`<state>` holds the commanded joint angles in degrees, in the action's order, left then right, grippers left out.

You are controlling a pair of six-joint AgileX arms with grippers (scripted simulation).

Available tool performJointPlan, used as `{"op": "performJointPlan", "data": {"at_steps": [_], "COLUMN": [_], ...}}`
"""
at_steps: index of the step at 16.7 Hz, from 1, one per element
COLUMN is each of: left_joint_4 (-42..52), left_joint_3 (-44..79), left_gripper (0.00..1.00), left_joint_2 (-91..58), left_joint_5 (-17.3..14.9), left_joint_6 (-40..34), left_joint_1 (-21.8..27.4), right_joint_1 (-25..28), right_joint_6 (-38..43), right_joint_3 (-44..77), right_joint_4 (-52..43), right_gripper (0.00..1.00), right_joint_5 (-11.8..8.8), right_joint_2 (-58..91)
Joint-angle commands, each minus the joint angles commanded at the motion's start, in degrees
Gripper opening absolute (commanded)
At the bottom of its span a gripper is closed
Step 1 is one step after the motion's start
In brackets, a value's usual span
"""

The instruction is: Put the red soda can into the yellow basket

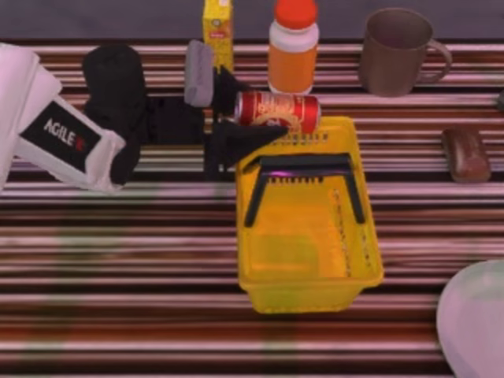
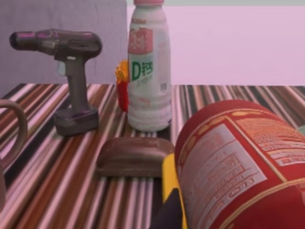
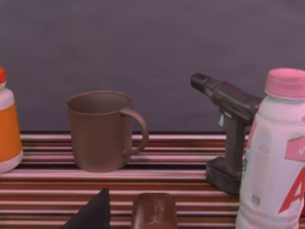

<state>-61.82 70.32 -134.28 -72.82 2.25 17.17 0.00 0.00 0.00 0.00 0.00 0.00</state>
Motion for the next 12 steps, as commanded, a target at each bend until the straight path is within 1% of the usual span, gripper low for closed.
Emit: {"op": "performJointPlan", "data": {"at_steps": [8,9,12], "left_joint_4": [0.0,0.0,0.0], "left_joint_3": [0.0,0.0,0.0], "left_gripper": [0.98,1.00,1.00], "left_joint_2": [0.0,0.0,0.0], "left_joint_5": [0.0,0.0,0.0], "left_joint_6": [0.0,0.0,0.0], "left_joint_1": [0.0,0.0,0.0], "right_joint_1": [0.0,0.0,0.0], "right_joint_6": [0.0,0.0,0.0], "right_joint_3": [0.0,0.0,0.0], "right_joint_4": [0.0,0.0,0.0], "right_gripper": [1.00,1.00,1.00], "right_joint_5": [0.0,0.0,0.0], "right_joint_2": [0.0,0.0,0.0]}}
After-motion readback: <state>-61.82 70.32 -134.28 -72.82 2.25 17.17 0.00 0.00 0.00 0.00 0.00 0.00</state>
